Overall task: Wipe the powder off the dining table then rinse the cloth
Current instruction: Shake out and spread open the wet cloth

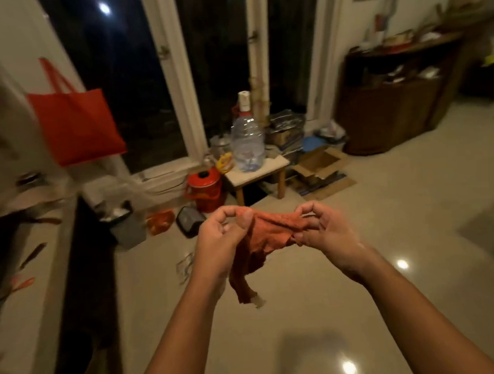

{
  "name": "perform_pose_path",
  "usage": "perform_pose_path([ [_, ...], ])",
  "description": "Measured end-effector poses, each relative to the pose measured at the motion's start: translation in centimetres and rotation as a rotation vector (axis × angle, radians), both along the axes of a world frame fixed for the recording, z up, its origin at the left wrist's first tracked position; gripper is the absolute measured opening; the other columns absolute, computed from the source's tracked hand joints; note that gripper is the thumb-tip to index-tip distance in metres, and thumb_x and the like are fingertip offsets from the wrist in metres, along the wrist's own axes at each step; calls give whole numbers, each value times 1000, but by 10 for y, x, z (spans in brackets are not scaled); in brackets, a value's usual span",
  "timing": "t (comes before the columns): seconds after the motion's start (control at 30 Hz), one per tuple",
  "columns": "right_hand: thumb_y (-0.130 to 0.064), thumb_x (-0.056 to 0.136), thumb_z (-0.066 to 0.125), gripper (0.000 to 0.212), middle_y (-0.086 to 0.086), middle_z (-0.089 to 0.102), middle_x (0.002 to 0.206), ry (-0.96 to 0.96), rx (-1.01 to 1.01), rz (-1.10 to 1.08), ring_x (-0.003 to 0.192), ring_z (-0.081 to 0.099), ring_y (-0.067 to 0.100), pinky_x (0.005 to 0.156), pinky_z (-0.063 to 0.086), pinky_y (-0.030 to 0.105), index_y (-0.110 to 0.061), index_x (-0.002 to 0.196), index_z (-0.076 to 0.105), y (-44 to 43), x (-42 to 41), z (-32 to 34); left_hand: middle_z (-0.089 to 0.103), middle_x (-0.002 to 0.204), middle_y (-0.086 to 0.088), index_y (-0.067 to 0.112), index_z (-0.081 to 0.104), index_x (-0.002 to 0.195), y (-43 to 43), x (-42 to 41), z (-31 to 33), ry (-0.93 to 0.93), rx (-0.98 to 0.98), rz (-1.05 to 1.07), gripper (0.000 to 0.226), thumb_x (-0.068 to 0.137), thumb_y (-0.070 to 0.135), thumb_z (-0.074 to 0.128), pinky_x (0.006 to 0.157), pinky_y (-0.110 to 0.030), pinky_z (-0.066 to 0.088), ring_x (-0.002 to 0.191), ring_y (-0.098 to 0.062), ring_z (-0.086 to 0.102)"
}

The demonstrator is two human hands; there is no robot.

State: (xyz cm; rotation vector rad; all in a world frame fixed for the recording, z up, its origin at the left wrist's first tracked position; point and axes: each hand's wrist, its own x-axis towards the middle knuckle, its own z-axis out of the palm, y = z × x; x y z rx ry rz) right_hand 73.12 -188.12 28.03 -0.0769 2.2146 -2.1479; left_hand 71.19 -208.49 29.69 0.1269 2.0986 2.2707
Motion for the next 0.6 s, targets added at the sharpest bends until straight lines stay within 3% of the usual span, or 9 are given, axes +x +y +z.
perform_pose_path([
  [0.07, 14, 85, 65, 32, 13, 74, 87, 16, -46, -109, 77, 67, 19, 68, 51, 24, -7, 107, 59, 23, -25, 1, 76, 77, -4, 2, 65, 100, 24, -43, 1, 12, -4, -118, 16, 92, 16, 67, 60, -19, 53, 69, -13, 72],
  [0.17, 0, 84, 71, 23, 6, 73, 82, 40, -47, -244, 74, 64, 14, 69, 47, 21, -8, 104, 64, 50, -64, 5, 77, 80, -2, 2, 62, 101, 59, -101, 4, -10, -22, -278, 17, 88, 9, 71, 61, -17, 53, 73, -11, 73],
  [0.23, -2, 89, 69, 13, -1, 74, 80, 38, -58, -358, 72, 66, 7, 66, 48, 15, -11, 98, 67, 68, -88, 6, 78, 87, -8, 4, 59, 104, 86, -138, 1, -51, -27, -395, 23, 87, 8, 73, 64, -23, 55, 78, -17, 74],
  [0.33, -9, 89, 71, 7, -2, 73, 77, 38, -78, -500, 72, 66, 9, 66, 49, 21, -16, 89, 69, 98, -117, 4, 77, 89, -15, 9, 59, 108, 129, -184, -2, -95, -52, -532, 35, 80, 14, 79, 70, -34, 56, 81, -26, 75],
  [0.47, -27, 85, 77, 13, -5, 67, 68, 22, -34, -613, 62, 62, 9, 62, 47, 27, -28, 75, 68, 145, -140, -3, 78, 85, -10, 14, 60, 110, 192, -226, -2, -103, -150, -641, 36, 82, 27, 79, 58, -22, 55, 77, -19, 76],
  [0.6, -18, 89, 73, 12, -3, 70, 66, 16, -33, -696, 59, 63, 8, 58, 45, 20, -19, 83, 63, 207, -162, -7, 78, 86, -7, 20, 64, 114, 270, -264, -11, -106, -229, -804, 39, 79, 25, 81, 68, -23, 59, 82, -17, 76],
])
